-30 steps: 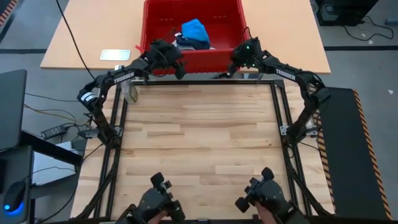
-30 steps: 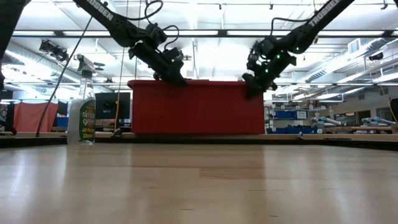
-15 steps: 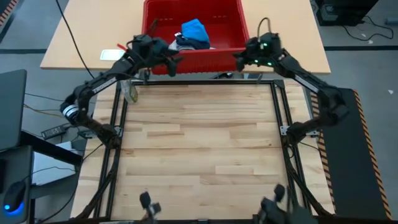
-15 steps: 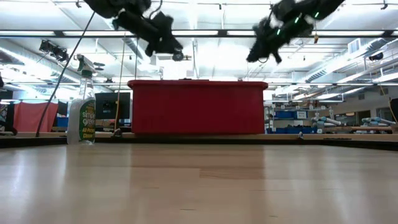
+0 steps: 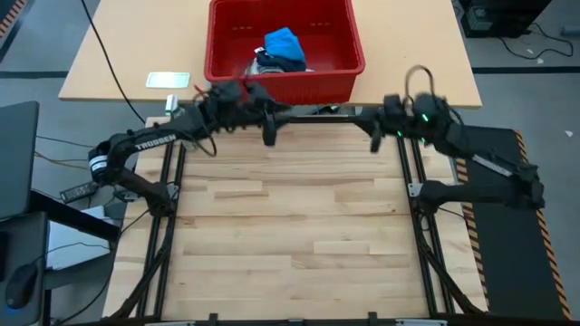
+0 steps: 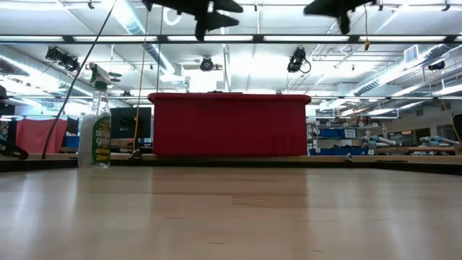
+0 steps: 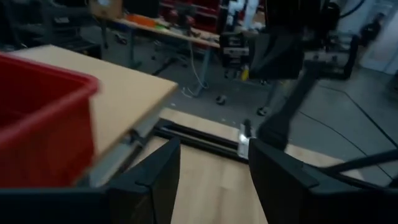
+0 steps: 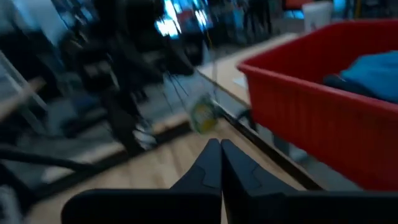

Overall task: Fold laundry
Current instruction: Return to Home Position

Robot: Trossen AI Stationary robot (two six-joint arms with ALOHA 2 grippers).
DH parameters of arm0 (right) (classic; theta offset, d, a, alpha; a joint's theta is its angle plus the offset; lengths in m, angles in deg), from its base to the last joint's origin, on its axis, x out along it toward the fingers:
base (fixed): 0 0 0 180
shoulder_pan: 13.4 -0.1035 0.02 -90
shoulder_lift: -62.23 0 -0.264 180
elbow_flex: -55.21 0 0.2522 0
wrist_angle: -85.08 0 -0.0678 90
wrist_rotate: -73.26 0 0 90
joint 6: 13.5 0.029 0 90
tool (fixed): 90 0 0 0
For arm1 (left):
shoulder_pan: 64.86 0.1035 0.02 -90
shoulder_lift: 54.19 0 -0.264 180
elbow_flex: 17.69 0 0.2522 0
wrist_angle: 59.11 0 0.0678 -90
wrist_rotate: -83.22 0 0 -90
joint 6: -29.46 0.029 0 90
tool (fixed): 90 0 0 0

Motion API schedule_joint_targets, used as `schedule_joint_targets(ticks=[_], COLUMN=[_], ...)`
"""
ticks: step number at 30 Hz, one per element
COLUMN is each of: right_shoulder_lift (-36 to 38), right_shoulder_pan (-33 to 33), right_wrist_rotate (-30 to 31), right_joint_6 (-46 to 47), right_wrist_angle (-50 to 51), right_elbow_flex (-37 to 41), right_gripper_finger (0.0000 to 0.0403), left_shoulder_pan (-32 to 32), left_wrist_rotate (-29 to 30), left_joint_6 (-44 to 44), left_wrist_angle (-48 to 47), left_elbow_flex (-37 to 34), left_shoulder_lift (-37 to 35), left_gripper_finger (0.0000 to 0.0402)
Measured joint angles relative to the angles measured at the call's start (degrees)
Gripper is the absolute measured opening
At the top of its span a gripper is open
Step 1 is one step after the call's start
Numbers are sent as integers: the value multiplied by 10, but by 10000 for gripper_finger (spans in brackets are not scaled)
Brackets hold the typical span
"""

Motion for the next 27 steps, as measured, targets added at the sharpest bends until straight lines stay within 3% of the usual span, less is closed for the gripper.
schedule_joint_targets(ticks=[6,11,14,17,27], right_shoulder_lift=[145,221,264,315,470], right_shoulder_pan=[-119,-192,-226,-250,-260], right_wrist_rotate=[69,73,123,151,133], right_joint_6=[63,81,78,64,53], right_wrist_angle=[-68,-48,17,37,55], right_elbow_flex=[120,166,178,199,283], right_gripper_finger=[1,1,0,0,0], left_shoulder_pan=[-89,-125,-146,-161,-205], left_wrist_rotate=[79,104,120,137,161], left_joint_6=[-22,-54,-56,-49,-86], left_wrist_angle=[11,30,39,35,79], left_elbow_flex=[0,0,1,1,1], left_shoulder_lift=[23,47,64,85,125], left_gripper_finger=[192,192,192,192,192])
